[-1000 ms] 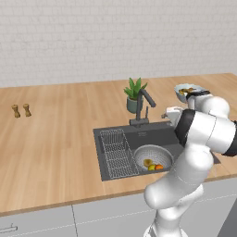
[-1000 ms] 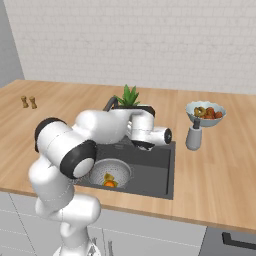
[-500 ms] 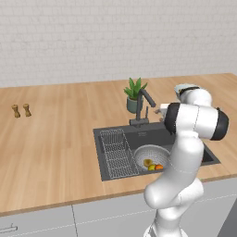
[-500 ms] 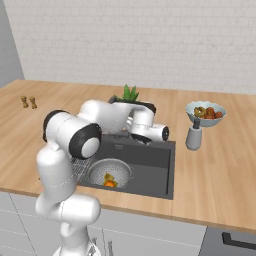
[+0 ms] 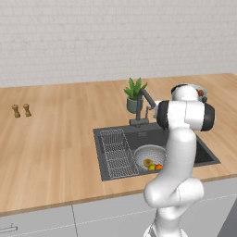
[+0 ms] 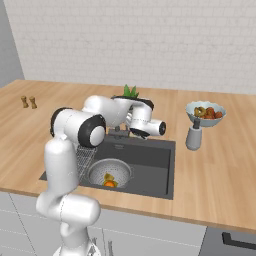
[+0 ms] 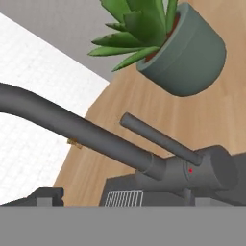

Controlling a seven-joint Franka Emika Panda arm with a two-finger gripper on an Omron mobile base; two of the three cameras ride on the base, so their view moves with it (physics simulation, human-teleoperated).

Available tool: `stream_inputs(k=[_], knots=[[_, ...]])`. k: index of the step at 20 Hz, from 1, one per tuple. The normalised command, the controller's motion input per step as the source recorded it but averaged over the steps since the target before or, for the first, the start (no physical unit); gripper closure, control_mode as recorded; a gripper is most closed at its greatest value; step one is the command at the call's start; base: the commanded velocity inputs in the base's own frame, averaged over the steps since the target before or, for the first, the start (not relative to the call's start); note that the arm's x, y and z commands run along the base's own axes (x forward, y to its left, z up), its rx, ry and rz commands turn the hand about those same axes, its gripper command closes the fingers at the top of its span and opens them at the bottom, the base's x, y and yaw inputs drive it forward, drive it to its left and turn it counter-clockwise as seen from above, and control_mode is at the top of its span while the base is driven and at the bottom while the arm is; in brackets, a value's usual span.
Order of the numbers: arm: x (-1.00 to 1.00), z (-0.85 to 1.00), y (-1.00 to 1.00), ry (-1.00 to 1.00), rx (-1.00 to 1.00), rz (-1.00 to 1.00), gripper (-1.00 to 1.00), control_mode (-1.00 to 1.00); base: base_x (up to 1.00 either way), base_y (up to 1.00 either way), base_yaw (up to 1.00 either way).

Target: Put the colander in the sink, put the kiwi, pear, tangerine in the colander, and turn on the sink faucet and pour water over the colander.

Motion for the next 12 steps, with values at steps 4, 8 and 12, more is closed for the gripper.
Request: stream_inputs(k=[4, 8, 12], knots=[[0.43, -0.28, 0.00, 0.00, 0.00, -0.02, -1.00, -1.00, 0.00, 0.00, 0.00], [0.39, -0.34, 0.00, 0.00, 0.00, -0.02, -1.00, -1.00, 0.00, 0.00, 0.00], [0.31, -0.30, 0.00, 0.00, 0.00, -0.02, -1.00, -1.00, 0.00, 0.00, 0.00]])
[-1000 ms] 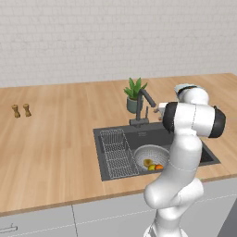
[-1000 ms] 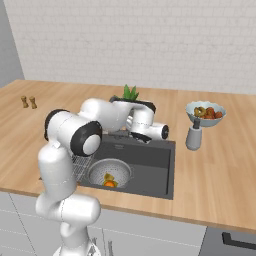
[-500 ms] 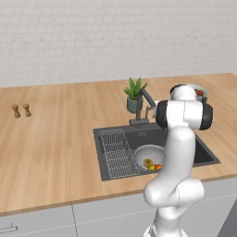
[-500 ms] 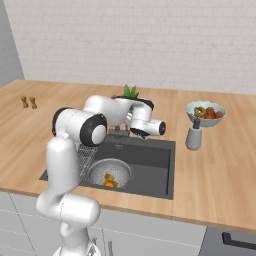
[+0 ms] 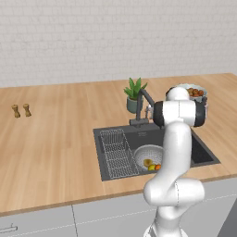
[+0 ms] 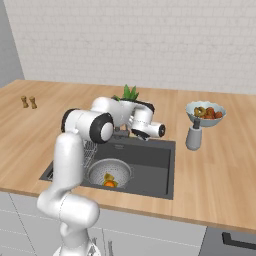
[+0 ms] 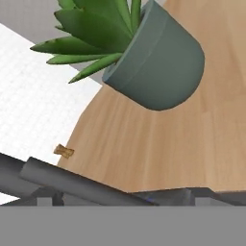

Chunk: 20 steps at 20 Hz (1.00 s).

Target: Put the colander in the sink, put the kiwi, pear, tangerine in the colander, and turn on the sink faucet and pour water over the colander.

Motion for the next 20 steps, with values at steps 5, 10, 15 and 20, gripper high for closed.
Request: stream_inputs(k=[5, 10, 15, 20], knots=[[0.23, -0.20, 0.02, 0.00, 0.00, -0.01, -1.00, -1.00, 0.00, 0.00, 0.00], [0.02, -0.11, 0.19, 0.00, 0.00, -0.02, -1.00, -1.00, 0.00, 0.00, 0.00], [0.03, -0.05, 0.14, 0.00, 0.00, -0.04, -1.00, -1.00, 0.00, 0.00, 0.00], [0.18, -0.05, 0.04, 0.00, 0.00, -0.07, -1.00, -1.00, 0.00, 0.00, 0.00]])
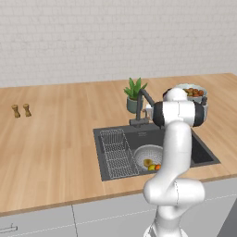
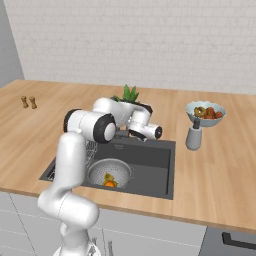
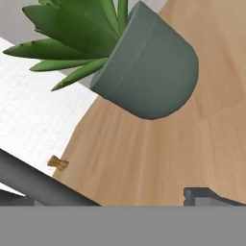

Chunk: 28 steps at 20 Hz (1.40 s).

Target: Put the colander in the sink, put the kiwi, pear, tangerine in the colander, and turn on the sink faucet and pour water over the colander.

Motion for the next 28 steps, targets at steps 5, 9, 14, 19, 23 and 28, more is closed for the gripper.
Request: stream_inputs(k=[5, 9, 14, 19, 23, 28], knots=[[0.19, -0.06, 0.02, 0.00, 0.00, -0.10, 1.00, -1.00, 0.00, 0.00, 0.00], [0.11, -0.02, -0.09, 0.00, 0.00, -0.09, 1.00, -1.00, 0.00, 0.00, 0.00], [0.02, -0.03, -0.38, 0.00, 0.01, -0.13, 1.00, -1.00, 0.00, 0.00, 0.00], [0.00, -0.03, -0.66, 0.00, 0.02, -0.12, 1.00, -1.00, 0.00, 0.00, 0.00], [0.00, -0.01, -0.79, 0.01, 0.04, -0.11, 1.00, -1.00, 0.00, 0.00, 0.00], [0.00, -0.01, -0.90, 0.02, 0.06, -0.07, 1.00, -1.00, 0.00, 0.00, 0.00]])
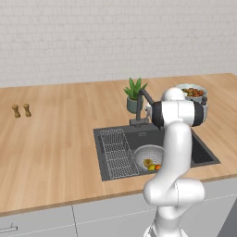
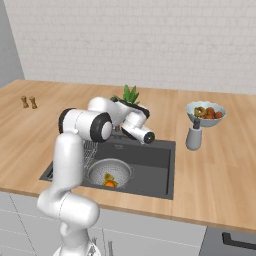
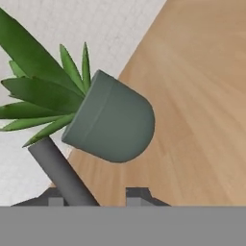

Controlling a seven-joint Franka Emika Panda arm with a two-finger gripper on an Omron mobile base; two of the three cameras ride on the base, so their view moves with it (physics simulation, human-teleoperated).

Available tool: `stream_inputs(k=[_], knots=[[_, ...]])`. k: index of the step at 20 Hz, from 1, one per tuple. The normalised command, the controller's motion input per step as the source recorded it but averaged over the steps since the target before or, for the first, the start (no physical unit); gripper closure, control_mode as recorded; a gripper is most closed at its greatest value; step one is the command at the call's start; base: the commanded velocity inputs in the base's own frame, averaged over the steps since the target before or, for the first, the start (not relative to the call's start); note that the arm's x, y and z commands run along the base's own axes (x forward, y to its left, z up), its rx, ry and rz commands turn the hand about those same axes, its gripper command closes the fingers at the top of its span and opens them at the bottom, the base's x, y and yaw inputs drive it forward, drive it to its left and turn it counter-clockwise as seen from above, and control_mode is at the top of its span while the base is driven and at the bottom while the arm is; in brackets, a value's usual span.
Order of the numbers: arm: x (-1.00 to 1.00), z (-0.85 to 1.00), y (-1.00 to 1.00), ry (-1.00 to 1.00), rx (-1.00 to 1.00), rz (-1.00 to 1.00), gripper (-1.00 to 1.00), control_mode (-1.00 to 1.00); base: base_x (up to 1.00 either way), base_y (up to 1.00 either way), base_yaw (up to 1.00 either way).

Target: Put the colander in the sink, put the kiwi, pear, tangerine in the colander, and turn on the sink faucet and pour water over the colander.

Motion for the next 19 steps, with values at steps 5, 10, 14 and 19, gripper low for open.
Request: stream_inputs(k=[5, 10, 14, 19], knots=[[0.00, 0.00, -0.97, 0.01, 0.08, -0.04, 1.00, -1.00, 0.00, 0.00, 0.00], [0.00, -0.01, -0.90, 0.01, 0.09, -0.03, 1.00, -1.00, 0.00, 0.00, 0.00], [-0.01, 0.00, -0.69, 0.01, 0.10, 0.00, 1.00, -1.00, 0.00, 0.00, 0.00], [-0.03, 0.00, -0.56, 0.01, 0.14, 0.00, 1.00, -1.00, 0.00, 0.00, 0.00]])
